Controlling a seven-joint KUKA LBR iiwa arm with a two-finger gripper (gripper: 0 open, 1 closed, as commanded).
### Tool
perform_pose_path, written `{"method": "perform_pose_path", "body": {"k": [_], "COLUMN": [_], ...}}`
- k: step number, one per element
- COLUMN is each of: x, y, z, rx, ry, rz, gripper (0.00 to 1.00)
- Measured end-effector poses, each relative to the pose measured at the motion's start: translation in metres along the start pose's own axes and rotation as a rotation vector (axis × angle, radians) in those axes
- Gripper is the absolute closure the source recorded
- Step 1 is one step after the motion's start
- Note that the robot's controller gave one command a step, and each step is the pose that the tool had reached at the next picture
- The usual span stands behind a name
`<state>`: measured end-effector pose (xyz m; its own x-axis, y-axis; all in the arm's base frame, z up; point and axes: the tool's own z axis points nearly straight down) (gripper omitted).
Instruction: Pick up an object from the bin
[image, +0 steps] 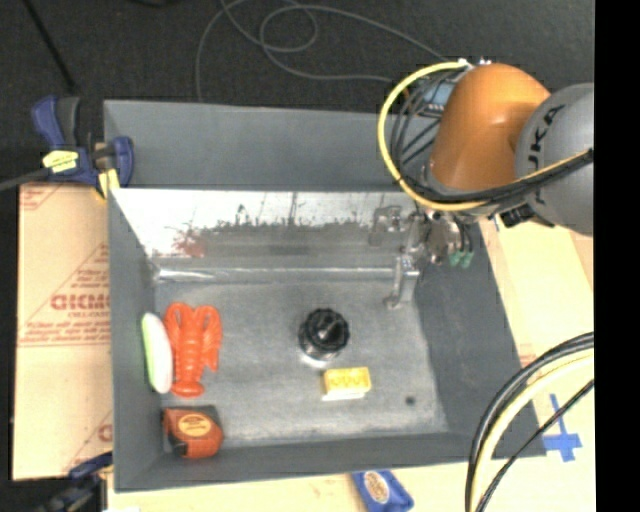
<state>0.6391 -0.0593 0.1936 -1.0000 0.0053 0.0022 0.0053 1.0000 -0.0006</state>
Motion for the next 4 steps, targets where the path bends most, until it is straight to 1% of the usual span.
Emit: {"method": "perform_pose_path", "body": {"k": [1, 2, 3, 4], "x": [-0.001, 0.002, 0.019, 0.01], "y": [0.0, 0.028, 0.041, 0.068], "z": [-0.005, 0.04, 0.067, 0.101], "rx": [0.001, 0.002, -0.002, 0.0], "ry": [-0.007, -0.013, -0.004, -0.01], "rz": [-0.001, -0.061, 0.005, 0.016], "gripper": [0.0, 0.0, 0.0, 0.0]}}
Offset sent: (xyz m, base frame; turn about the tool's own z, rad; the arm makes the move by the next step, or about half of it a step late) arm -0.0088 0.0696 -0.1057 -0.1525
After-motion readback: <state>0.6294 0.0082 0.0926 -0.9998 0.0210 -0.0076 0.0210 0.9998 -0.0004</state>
